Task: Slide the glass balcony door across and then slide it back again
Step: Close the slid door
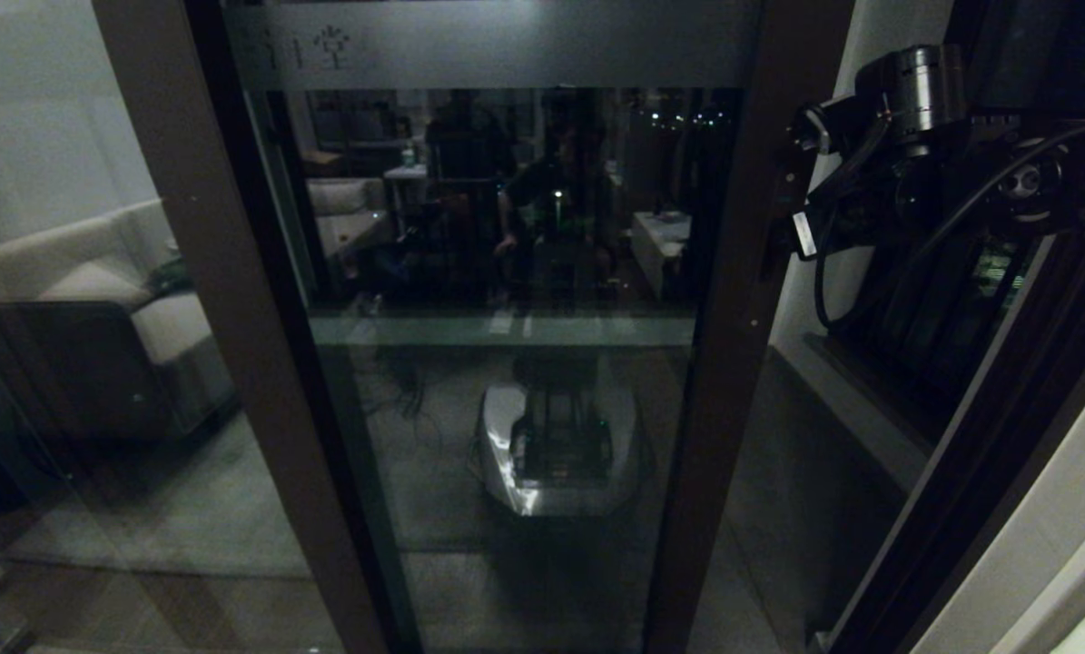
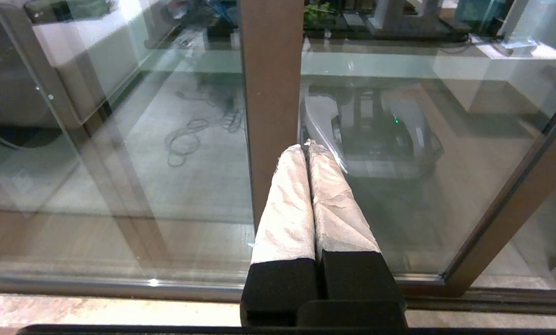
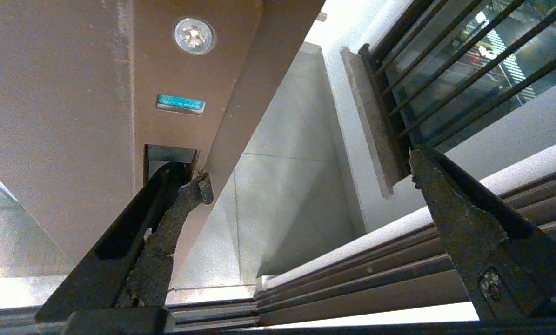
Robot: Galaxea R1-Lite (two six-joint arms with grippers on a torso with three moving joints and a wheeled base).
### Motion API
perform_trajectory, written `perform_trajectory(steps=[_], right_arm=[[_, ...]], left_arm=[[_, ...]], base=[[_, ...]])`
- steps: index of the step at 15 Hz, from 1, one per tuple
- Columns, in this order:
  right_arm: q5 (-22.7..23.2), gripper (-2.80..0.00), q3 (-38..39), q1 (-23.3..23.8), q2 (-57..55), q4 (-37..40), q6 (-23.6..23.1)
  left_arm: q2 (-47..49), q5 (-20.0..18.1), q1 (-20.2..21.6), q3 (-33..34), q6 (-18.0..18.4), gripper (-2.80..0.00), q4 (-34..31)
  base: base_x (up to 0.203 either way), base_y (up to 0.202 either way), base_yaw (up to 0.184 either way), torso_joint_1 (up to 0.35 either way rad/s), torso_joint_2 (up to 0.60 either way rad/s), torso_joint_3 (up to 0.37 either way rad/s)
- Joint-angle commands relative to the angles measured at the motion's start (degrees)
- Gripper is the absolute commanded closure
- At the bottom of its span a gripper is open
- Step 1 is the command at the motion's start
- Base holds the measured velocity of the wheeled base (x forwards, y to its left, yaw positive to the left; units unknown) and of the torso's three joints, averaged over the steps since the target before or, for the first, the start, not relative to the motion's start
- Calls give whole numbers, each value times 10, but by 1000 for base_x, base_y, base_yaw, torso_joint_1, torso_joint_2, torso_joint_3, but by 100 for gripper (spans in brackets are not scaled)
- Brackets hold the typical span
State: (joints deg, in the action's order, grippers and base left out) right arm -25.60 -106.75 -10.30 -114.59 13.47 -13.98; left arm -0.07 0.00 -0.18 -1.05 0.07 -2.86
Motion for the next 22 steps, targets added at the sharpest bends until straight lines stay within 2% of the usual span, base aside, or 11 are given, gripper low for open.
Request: perform_trajectory(steps=[1,14,19,22], right_arm=[[-3,-280,-1,7,-11,0,-3],[-2,-280,5,22,-12,-9,-12],[39,-280,91,-17,117,-8,-10],[46,-280,106,-29,138,-8,-7]], left_arm=[[0,0,0,0,0,0,0],[0,0,0,0,0,0,0],[0,0,0,0,-1,0,0],[0,0,0,0,0,0,0]], base=[[0,0,0,0,0,0],[0,0,0,0,0,0],[0,0,0,0,0,0],[0,0,0,0,0,0]])
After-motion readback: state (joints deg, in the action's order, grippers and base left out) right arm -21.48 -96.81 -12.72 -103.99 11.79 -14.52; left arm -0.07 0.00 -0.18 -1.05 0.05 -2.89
